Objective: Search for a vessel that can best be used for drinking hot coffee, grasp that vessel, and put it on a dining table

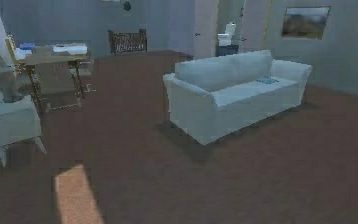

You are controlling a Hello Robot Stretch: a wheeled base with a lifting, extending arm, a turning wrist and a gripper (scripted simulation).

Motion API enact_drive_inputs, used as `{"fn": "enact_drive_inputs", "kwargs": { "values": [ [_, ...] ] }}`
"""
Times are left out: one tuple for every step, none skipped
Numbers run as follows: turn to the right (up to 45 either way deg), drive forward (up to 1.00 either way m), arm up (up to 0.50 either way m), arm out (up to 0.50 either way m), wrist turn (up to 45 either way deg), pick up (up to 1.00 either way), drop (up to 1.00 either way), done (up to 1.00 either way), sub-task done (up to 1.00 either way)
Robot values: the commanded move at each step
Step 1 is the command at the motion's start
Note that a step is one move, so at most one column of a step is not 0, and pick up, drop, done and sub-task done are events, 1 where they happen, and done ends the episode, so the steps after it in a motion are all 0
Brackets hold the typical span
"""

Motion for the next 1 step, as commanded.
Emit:
{"fn": "enact_drive_inputs", "kwargs": {
  "values": [
    [45.0, 0.00, 0.00, 0.00, 0.0, 0.00, 0.00, 0.00, 0.00]
  ]
}}
